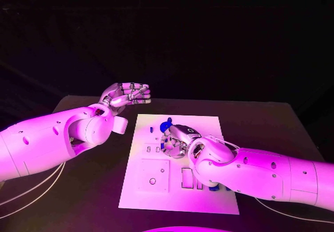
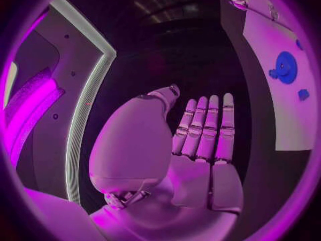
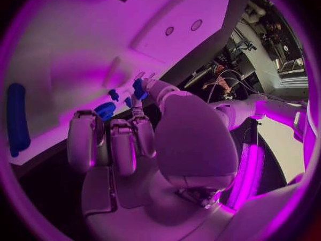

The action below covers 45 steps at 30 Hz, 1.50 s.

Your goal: Assemble the parts on the task board

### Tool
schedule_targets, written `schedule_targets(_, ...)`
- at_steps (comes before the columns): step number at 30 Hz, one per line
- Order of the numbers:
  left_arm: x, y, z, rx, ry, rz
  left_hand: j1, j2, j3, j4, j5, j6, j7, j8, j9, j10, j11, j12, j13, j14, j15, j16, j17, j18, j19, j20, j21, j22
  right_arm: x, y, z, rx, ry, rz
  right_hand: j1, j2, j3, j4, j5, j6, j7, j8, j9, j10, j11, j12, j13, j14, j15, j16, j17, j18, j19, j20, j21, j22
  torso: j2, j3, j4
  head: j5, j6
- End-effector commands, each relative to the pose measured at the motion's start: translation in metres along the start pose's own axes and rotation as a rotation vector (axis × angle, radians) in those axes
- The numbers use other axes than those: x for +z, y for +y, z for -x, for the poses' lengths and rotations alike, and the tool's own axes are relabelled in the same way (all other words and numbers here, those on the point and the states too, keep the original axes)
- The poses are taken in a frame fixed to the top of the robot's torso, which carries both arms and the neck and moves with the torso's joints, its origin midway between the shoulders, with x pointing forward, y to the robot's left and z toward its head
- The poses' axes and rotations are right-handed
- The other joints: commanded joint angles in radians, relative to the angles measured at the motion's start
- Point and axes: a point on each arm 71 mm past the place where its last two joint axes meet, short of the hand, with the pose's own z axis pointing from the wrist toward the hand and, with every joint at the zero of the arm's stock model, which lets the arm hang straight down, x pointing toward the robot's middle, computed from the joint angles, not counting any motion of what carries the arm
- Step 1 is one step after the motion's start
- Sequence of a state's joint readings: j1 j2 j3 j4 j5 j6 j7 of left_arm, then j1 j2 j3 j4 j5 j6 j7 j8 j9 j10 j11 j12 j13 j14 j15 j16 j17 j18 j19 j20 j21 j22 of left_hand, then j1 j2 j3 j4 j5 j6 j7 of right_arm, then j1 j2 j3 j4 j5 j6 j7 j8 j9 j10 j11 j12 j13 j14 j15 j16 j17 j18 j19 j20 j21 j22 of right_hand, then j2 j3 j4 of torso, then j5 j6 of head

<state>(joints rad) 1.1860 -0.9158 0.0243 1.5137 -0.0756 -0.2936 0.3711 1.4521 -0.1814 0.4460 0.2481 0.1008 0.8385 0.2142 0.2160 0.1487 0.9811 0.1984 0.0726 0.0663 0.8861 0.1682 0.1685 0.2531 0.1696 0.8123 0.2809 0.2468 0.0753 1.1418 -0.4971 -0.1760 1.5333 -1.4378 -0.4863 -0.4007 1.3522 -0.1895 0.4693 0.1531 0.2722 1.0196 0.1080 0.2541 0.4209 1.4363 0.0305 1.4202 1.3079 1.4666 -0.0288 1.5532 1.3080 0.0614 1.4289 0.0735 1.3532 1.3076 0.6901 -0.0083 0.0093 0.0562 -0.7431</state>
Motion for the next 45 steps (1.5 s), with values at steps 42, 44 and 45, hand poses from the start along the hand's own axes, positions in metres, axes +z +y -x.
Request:
schedule_targets(42,0.0,-0.001,-0.001,-0.003,0.022,-0.002,0.001,0.0,0.006,0.0,-0.005,-0.008,0.037,-0.007,-0.001,-0.005,0.005,-0.006,0.0,-0.002,0.003,-0.008,0.002,0.013,-0.005,0.001,-0.004,-0.001,0.002,-0.001,-0.012,-0.072,0.0,0.014,-0.052,-0.044,-0.013,0.018,0.004,-0.025,0.008,0.02,0.01,-0.012,0.004,-0.017,0.06,0.094,-0.004,0.003,0.218,0.001,-0.003,0.0,-0.016,0.052,-0.002,-0.0006,-0.0003,0.008,-0.01)
schedule_targets(44,0.0,-0.001,-0.001,-0.003,0.022,-0.002,0.001,0.0,0.006,0.0,-0.005,-0.008,0.037,-0.007,-0.001,-0.005,0.005,-0.006,0.0,-0.002,0.003,-0.008,0.002,0.013,-0.005,0.001,-0.004,-0.001,0.002,-0.001,-0.012,-0.072,0.003,0.013,-0.054,-0.048,-0.014,0.02,0.004,-0.031,0.01,0.018,0.008,-0.015,0.006,-0.02,0.057,0.094,-0.003,0.002,0.216,0.002,-0.004,0.001,-0.019,0.05,-0.002,-0.0003,0.0002,0.008,-0.011)
schedule_targets(45,0.0,-0.001,-0.001,-0.003,0.022,-0.001,0.001,0.0,0.006,0.0,-0.005,-0.008,0.037,-0.007,-0.001,-0.005,0.005,-0.006,0.0,-0.002,0.003,-0.008,0.002,0.013,-0.005,0.001,-0.004,-0.001,0.002,-0.001,-0.012,-0.072,0.004,0.013,-0.055,-0.05,-0.015,0.02,0.005,-0.034,0.011,0.017,0.007,-0.016,0.007,-0.022,0.055,0.093,-0.002,0.002,0.216,0.002,-0.005,0.001,-0.021,0.048,-0.002,-0.0003,0.0002,0.008,-0.011)
